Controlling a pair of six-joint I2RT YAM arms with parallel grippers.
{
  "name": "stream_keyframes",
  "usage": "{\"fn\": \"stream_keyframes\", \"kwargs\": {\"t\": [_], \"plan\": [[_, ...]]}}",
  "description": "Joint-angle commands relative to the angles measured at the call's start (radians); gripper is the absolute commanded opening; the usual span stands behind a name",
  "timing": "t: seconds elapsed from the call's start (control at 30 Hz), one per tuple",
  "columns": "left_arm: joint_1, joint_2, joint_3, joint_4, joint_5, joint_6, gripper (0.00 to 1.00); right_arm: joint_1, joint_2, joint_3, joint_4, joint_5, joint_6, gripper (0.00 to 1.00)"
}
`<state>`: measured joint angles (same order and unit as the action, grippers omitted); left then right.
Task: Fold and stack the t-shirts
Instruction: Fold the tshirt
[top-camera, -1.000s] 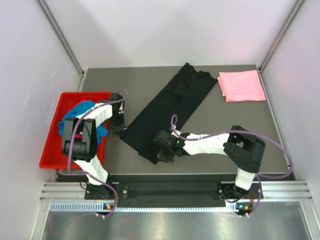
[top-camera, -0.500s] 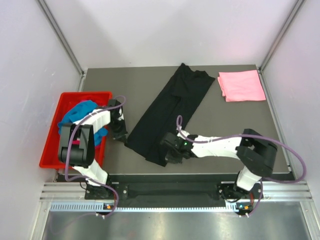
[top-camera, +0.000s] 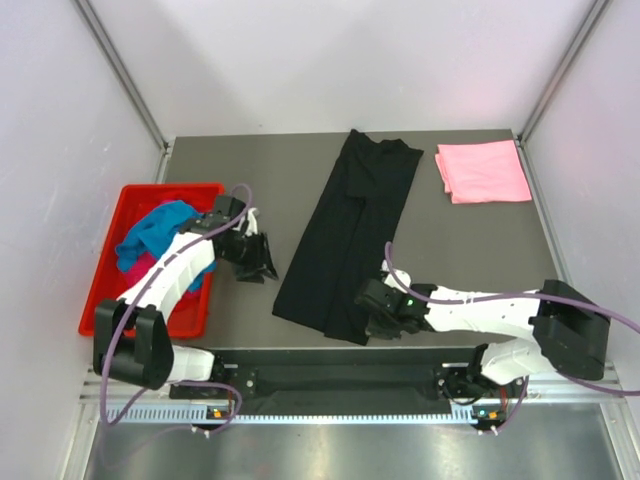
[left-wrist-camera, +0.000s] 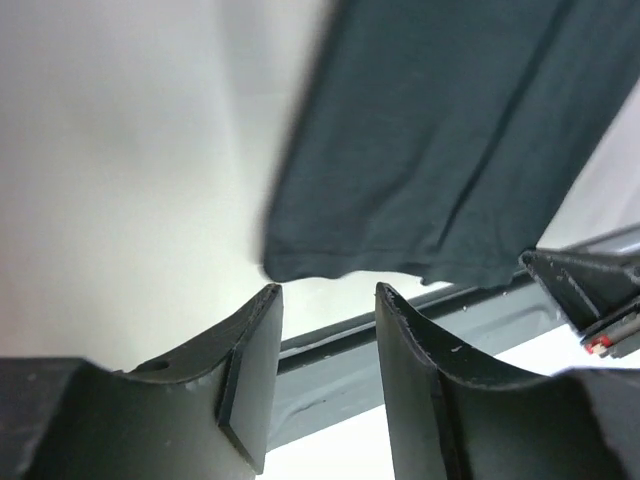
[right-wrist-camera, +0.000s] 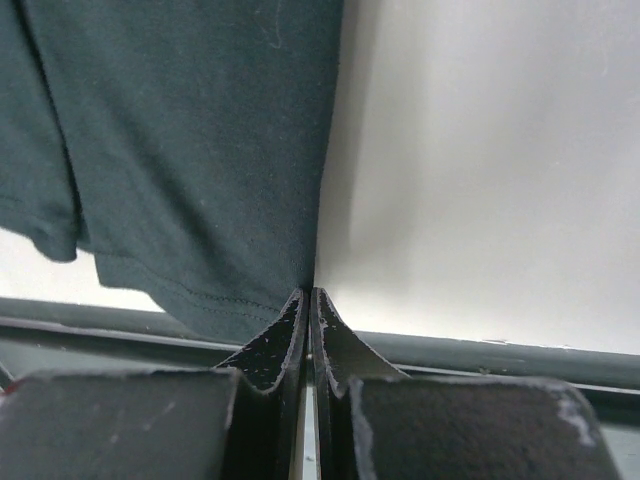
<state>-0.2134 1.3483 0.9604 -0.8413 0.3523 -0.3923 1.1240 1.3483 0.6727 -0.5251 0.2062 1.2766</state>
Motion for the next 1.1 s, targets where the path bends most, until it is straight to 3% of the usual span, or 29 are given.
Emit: {"fn": "stream_keyframes", "kwargs": {"t": [0.0, 0.2, 0.53, 0.57, 0.6, 0.7, 0.83, 1.07], "plan": [[-0.101, -0.015, -0.001, 0.002, 0.01, -0.011, 0.48, 0.017, -0.043, -0.008, -0.039, 0.027, -0.081, 0.0], [-0.222, -0.051, -0.087, 0.114, 0.022, -0.103, 0.48, 0.002, -0.104, -0.047, -0.093, 0.053, -0.157, 0.0], [-0.23, -0.127, -0.189, 0.199, 0.065, -0.128, 0.5, -0.007, -0.121, -0.061, -0.112, 0.027, -0.232, 0.05], [-0.233, -0.12, -0.196, 0.2, 0.051, -0.128, 0.5, -0.007, -0.129, -0.059, -0.108, 0.028, -0.241, 0.08], [-0.241, -0.11, -0.19, 0.197, 0.05, -0.126, 0.5, -0.007, -0.139, -0.061, -0.107, 0.024, -0.244, 0.26], [-0.244, -0.075, -0.172, 0.179, -0.053, -0.131, 0.54, -0.007, -0.233, -0.055, -0.098, 0.009, -0.241, 0.48], [-0.244, -0.019, -0.172, 0.189, -0.067, -0.154, 0.54, -0.009, -0.365, -0.051, -0.115, 0.022, -0.185, 0.53], [-0.244, 0.048, -0.206, 0.217, -0.03, -0.171, 0.52, -0.01, -0.353, -0.165, 0.017, -0.089, -0.062, 0.51]]}}
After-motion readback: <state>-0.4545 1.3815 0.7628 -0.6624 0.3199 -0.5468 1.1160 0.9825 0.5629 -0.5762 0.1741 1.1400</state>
